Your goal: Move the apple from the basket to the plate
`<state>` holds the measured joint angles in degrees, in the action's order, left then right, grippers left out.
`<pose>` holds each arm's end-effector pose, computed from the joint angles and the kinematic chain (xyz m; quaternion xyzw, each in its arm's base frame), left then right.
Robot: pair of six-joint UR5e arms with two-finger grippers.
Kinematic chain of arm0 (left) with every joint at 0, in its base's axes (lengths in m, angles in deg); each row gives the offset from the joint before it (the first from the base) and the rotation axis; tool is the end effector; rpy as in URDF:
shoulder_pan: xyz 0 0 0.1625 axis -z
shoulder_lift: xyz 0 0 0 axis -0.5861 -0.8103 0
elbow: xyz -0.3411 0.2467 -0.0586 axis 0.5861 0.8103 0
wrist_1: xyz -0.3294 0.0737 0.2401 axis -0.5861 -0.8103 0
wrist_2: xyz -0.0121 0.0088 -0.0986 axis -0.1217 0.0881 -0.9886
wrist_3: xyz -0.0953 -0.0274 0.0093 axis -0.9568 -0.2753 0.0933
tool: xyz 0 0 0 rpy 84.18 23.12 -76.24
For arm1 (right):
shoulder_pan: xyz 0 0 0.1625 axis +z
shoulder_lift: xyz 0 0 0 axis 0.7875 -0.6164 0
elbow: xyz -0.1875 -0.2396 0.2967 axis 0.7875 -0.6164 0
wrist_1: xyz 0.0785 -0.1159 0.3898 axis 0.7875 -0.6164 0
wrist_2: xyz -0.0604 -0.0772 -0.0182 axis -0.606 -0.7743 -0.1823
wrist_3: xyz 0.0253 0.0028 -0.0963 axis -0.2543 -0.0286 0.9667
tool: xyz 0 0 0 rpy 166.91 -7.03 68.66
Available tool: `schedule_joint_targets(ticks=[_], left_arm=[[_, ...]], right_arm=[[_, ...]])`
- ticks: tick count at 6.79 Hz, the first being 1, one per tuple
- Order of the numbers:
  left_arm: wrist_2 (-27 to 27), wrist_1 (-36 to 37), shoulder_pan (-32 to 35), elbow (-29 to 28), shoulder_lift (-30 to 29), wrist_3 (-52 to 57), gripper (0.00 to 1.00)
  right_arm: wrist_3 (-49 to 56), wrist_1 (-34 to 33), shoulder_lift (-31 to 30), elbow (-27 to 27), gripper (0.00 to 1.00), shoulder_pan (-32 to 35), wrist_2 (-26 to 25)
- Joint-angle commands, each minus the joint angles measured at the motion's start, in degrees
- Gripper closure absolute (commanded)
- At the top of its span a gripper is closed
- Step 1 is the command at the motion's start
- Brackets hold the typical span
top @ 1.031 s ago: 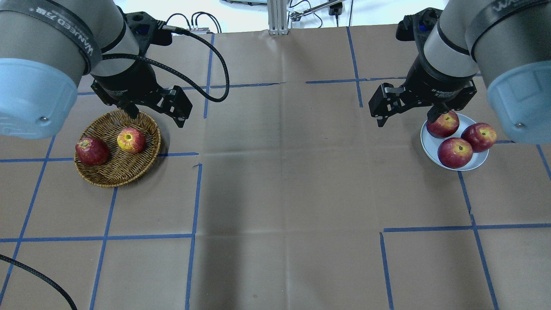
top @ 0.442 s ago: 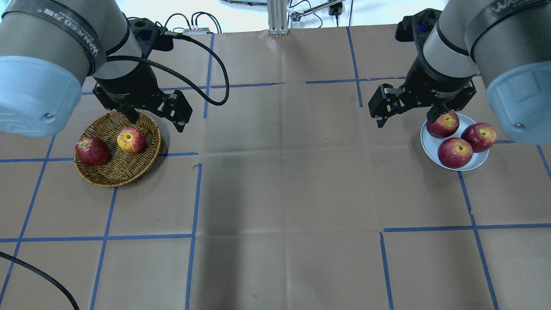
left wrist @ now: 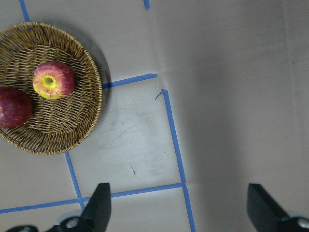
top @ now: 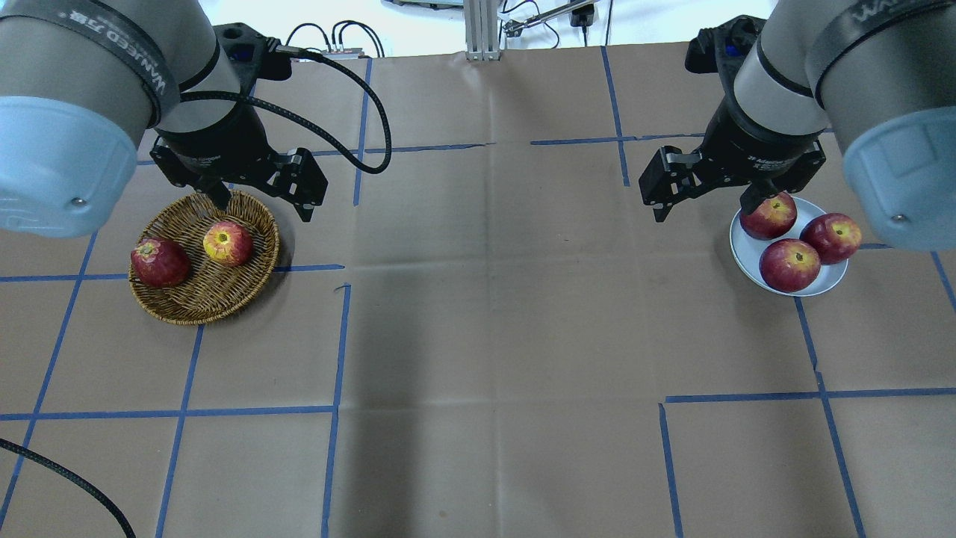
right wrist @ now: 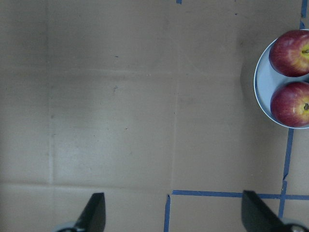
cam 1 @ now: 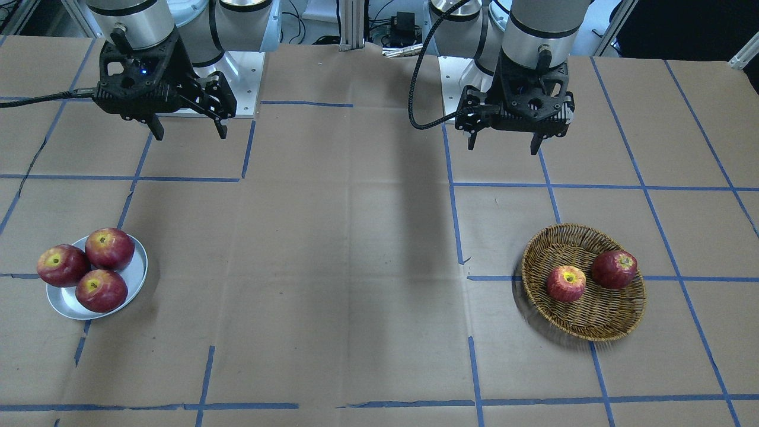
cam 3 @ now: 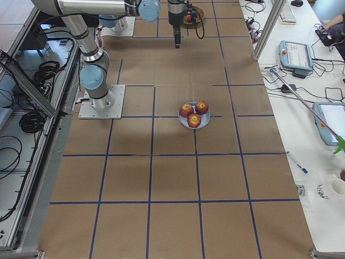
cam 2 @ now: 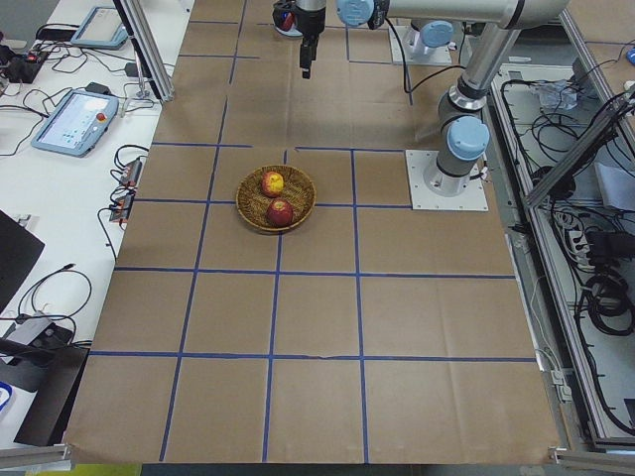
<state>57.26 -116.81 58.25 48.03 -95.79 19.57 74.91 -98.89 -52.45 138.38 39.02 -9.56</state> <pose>-0.1575 -0.4670 0.4787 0.0630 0.9968 -0.0068 0.0492 0.1425 -0.4436 0.4742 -0.0242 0.9994 -0.0215 0.0082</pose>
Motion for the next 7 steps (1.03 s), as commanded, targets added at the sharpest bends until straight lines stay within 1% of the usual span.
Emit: schedule_joint_targets(ticks=[1, 2, 3, 4, 5, 6, 7], left_arm=[[0.16, -1.07, 0.09, 0.51, -0.37, -3.66, 0.01], [0.33, -2.38, -0.08, 0.77, -0.46, -2.79, 0.01], [0.33, -2.22, -1.04, 0.95, -1.68, -2.61, 0.01], [0.07, -0.05, -3.49, 1.91, -3.69, 2.09, 0.01], [-0.19, 3.8, -6.99, 4.79, -4.15, 10.4, 0.01], [-0.28, 9.32, -10.68, 8.91, -4.24, 17.97, 0.01], [-0.28, 16.86, -14.55, 13.3, -5.02, 23.44, 0.01]], right_arm=[[0.14, 0.0, 0.05, 0.03, 0.0, 0.0, 0.0], [0.23, 0.0, 0.13, 0.03, 0.0, 0.0, 0.0], [0.23, 0.0, 0.05, 0.03, 0.0, 0.0, 0.0], [0.32, 0.0, 0.13, 0.03, 0.0, 0.0, 0.0], [0.32, 0.0, 0.14, -0.06, 0.0, 0.0, 0.0], [0.15, 0.0, -0.04, -0.32, 0.0, 0.0, 0.0], [0.14, 0.0, -0.04, -0.41, 0.0, 0.0, 0.0]])
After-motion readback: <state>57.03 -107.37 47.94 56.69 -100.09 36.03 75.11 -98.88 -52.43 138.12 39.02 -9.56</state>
